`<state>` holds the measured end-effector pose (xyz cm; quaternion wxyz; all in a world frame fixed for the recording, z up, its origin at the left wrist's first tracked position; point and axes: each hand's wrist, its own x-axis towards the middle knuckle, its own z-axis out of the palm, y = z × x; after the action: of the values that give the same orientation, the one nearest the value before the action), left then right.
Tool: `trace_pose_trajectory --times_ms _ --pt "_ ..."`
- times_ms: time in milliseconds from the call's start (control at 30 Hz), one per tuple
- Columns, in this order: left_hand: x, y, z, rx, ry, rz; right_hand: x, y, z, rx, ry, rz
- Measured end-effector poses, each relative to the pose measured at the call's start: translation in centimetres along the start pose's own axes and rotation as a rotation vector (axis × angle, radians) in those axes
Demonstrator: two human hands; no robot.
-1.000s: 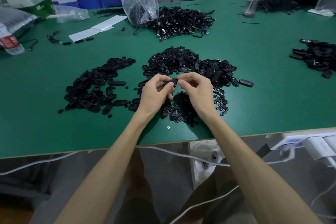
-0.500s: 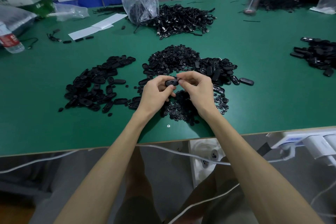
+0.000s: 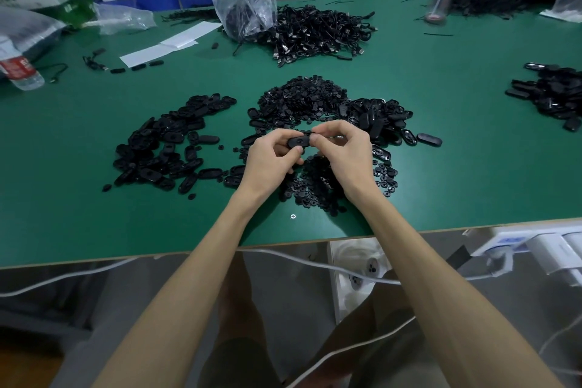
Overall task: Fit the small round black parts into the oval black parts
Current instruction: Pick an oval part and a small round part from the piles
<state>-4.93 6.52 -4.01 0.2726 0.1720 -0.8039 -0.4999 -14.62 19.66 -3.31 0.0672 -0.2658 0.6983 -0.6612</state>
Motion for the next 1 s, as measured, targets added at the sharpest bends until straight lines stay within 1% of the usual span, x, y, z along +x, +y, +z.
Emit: trace_pose_trajectory --times_ms 233,533,633,833,1000 --pt "-0.05 -0.02 0.03 -0.031 0.016 -0.012 0.08 0.30 0.16 0.012 -0.045 0.020" --pt "0.01 0.02 0.08 -0.080 0.051 -0.033 0.32 0.57 0.27 -0.070 -0.069 0.003" --pt "-0.04 0.02 0.04 -0.082 0.055 -0.036 0.23 0.52 0.27 -0.047 -0.081 -0.005" --pt "-0.01 0.05 0.11 -0.092 0.075 -0.040 0.22 0.28 0.07 0.082 -0.119 -0.003" --pt "0.03 0.06 0.06 -0.092 0.078 -0.046 0.16 0.20 0.10 0.039 -0.142 -0.019"
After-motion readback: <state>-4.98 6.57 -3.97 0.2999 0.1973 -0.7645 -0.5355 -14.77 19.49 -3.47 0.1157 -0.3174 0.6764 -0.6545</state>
